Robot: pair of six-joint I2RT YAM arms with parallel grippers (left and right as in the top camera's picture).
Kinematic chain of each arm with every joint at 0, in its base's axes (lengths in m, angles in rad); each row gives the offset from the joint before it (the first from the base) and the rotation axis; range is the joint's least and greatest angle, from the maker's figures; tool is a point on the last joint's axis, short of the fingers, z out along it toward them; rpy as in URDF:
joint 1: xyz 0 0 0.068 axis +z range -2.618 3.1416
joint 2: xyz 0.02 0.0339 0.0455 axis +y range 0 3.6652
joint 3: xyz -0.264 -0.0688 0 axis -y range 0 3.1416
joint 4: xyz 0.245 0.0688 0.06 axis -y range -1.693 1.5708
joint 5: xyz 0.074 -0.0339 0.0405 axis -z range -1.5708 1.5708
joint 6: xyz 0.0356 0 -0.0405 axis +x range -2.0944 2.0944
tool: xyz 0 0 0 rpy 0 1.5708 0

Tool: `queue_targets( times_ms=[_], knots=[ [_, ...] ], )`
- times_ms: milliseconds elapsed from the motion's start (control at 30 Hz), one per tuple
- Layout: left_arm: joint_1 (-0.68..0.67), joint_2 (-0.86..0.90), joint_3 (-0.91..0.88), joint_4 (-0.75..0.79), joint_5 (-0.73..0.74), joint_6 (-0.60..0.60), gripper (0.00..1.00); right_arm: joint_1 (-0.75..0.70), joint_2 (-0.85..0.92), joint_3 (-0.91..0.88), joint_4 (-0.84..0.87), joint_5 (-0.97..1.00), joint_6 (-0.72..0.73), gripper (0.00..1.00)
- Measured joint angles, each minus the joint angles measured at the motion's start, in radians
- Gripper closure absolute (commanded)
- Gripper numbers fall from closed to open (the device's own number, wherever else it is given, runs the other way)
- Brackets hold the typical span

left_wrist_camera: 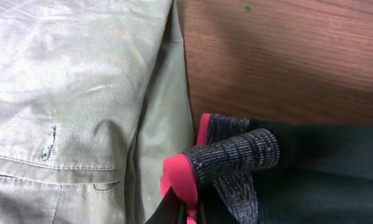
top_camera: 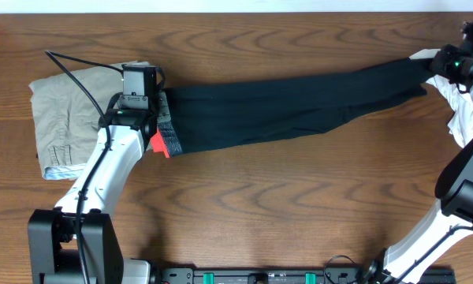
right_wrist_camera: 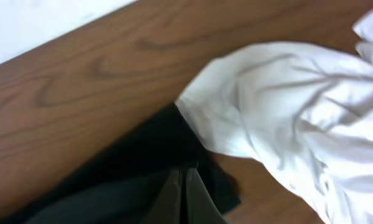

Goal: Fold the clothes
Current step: 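Pull the leg hems further right with the right gripper, tensioning the pants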

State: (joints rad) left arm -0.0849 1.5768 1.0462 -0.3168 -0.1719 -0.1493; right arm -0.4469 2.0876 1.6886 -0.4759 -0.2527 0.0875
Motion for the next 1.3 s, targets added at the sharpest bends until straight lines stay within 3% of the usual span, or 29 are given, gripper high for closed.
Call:
queue_targets(
  times_ms=[667,1300],
  knots=[
    [0.0,0.0,0.0,0.0,0.0,0.0,0.93,-0.056,-0.155,-0.001,-0.118,0.0,0.011,0.99],
    [0.0,0.0,0.0,0.0,0.0,0.0,0.93,-0.053,-0.14,-0.001,-0.149,0.045,0.011,0.99]
  ],
)
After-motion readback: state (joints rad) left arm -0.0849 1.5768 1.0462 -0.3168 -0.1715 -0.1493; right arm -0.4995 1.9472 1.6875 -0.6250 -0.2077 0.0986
